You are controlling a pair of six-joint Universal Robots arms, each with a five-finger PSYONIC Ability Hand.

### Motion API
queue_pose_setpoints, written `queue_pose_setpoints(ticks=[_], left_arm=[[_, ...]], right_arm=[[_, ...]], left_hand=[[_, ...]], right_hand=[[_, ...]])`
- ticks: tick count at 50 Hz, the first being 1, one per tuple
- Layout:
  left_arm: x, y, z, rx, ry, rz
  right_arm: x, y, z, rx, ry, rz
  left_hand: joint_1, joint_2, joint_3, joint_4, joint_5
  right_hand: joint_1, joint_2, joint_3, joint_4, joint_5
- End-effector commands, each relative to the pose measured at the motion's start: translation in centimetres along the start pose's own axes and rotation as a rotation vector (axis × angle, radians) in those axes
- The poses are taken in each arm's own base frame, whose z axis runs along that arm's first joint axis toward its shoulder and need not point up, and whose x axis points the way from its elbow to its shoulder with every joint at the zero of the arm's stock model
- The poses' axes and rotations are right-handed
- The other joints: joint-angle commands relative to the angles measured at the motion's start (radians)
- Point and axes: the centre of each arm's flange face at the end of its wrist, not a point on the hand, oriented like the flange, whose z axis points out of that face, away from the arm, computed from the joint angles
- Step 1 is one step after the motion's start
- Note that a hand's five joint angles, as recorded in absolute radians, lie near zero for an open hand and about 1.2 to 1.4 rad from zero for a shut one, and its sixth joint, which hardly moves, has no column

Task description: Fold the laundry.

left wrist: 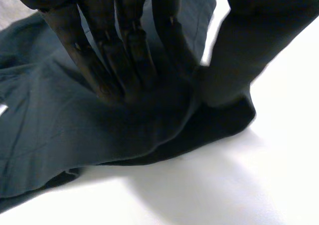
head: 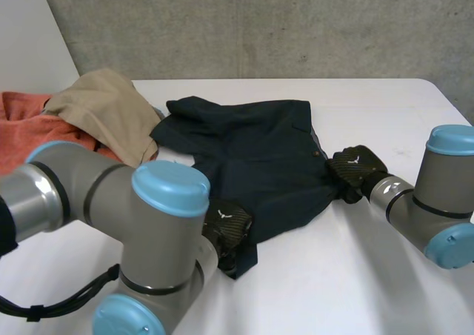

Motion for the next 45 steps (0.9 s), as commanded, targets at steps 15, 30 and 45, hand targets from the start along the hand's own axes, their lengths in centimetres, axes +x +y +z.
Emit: queue_pose_setpoints(ticks=[15,30,45], left_arm=[[-3.4,-1.8,-3.4,0.104,-0.03,0.073],[-5.6,0.9,-3.7,-0.157,0.084,0.128],[-11.7,-8.4,3.7,0.208,-0.199,0.071]], right_arm=[[2.1,-2.5,-8.9,-0.341,-0.172,-0.06],[2.2,-2.3,-11.7,-0.488,-0.377,-0.187],[5.5,-2.5,-5.2,-0.26,0.005,0.064]], left_hand=[[0.658,0.681,0.697,0.696,0.699],[0.658,0.681,0.697,0.696,0.699],[0.658,0.681,0.697,0.696,0.699]], right_hand=[[0.317,0.217,0.211,0.203,0.24],[0.317,0.217,0.211,0.203,0.24],[0.317,0.217,0.211,0.203,0.24]])
